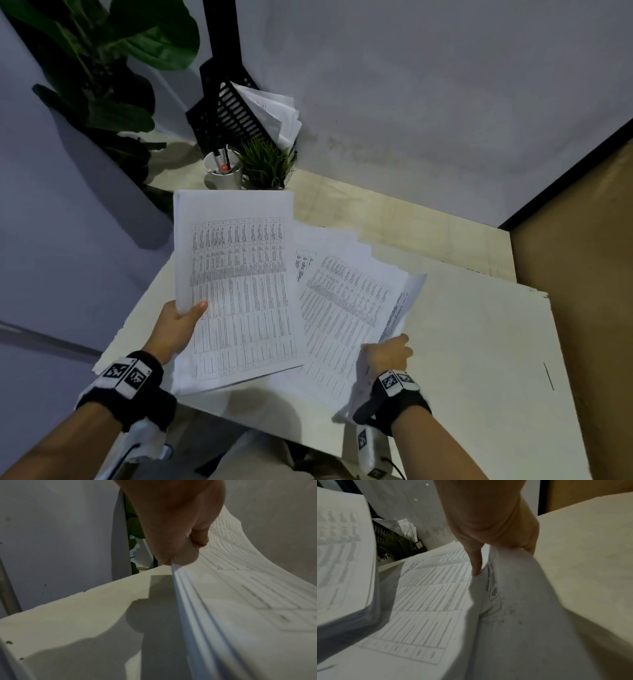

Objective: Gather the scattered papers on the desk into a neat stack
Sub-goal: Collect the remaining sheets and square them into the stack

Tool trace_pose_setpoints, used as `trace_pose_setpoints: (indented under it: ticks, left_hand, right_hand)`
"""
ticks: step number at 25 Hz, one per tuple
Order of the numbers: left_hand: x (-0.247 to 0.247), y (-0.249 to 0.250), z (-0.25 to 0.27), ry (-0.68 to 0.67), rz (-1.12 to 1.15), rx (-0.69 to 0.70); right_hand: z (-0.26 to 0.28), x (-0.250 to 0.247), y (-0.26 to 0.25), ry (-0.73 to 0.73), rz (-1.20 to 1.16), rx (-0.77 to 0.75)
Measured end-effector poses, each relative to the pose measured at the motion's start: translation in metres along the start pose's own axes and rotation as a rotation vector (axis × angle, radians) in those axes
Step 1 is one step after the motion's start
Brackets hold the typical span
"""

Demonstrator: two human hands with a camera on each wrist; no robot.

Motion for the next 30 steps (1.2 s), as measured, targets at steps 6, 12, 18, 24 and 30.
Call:
trace_pose_setpoints:
  ticks: [6, 12, 18, 24, 30]
  left_hand:
    - [-0.005, -0.008, 0.000, 0.006, -0.011, -0.023]
    - [-0.017, -0.016, 0.001, 0.038, -0.030, -0.023]
    - [-0.016, -0.021, -0.001, 0.032, -0.017, -0.039]
    - [0.001, -0.012, -0.001, -0.003, -0.034, -0.020]
    - [0.027, 0.010, 0.003, -0.056, -0.003, -0.020]
  right_hand:
    - [-0.002, 0.000, 0.003, -0.068, -0.061, -0.059]
    - [-0.034, -0.040, 0.013, -0.062, -0.235, -0.102]
    - [-0.075, -0.077, 0.046, -0.029, -0.418, 0.018]
    - [-0.076, -0.095, 0.064, -0.061, -0.560, 0.028]
    - [-0.067, -0.111, 0.055, -0.103, -0.794, 0.009]
Point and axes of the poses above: each hand's wrist, its own z-axis away from the middle knuckle, its own x-axis out of the palm, y = z × x, the point moved 4 cm from there along -z, towards the middle knuckle, and after that the axes turned 15 degrees about y, right-handed, at the moved point
